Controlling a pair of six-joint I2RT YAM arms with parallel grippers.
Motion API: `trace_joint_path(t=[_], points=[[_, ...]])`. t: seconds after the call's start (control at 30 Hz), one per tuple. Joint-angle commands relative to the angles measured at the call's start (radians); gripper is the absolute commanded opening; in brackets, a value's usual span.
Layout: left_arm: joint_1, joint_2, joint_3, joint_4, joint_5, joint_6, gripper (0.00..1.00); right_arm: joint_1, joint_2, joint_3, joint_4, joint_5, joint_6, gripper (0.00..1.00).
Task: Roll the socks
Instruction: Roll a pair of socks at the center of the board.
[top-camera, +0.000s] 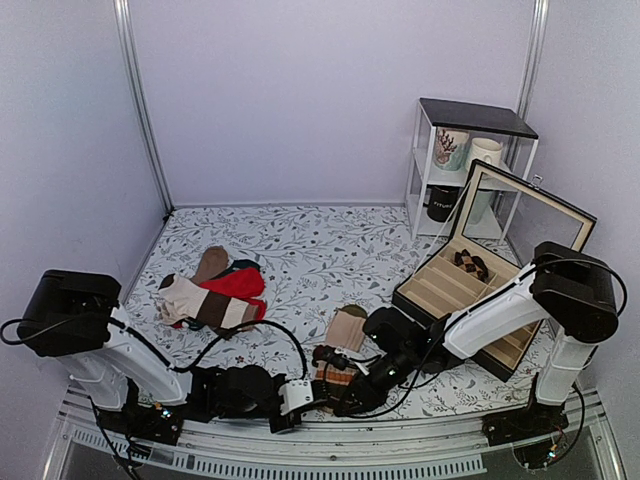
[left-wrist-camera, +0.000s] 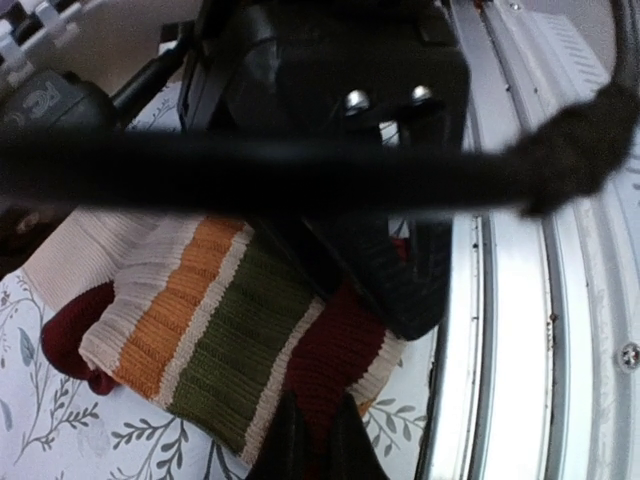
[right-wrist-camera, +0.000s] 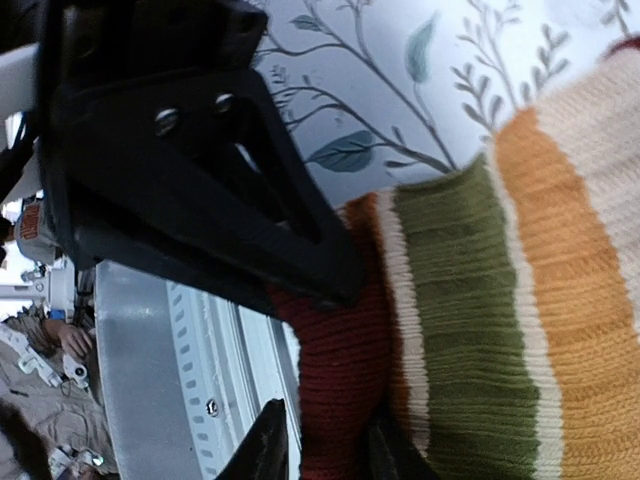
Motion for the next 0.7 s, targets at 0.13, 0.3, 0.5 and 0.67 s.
trace_joint_path(t=[0.13, 0.3, 0.5, 0.67], points=[[-0.004, -0.075, 0.04, -0.326, 0.088, -0.251, 0.0, 0.009, -0.192, -0.118, 0.014, 0.191, -0.025, 0.49], [0.018, -0.065, 0.086, -0.473, 0.168, -0.348, 0.0, 0.033, -0.363, -0.223, 0.166, 0.312, -0.146, 0.55], [0.075, -0.023, 0.102, -0.504, 0.249, -0.383, 0.0, 0.175, -0.404, -0.275, 0.27, 0.493, -0.382, 0.58], [0.094, -0.003, 0.1, -0.491, 0.287, -0.378, 0.0, 0.249, -0.325, -0.239, 0.265, 0.573, -0.485, 0.58]])
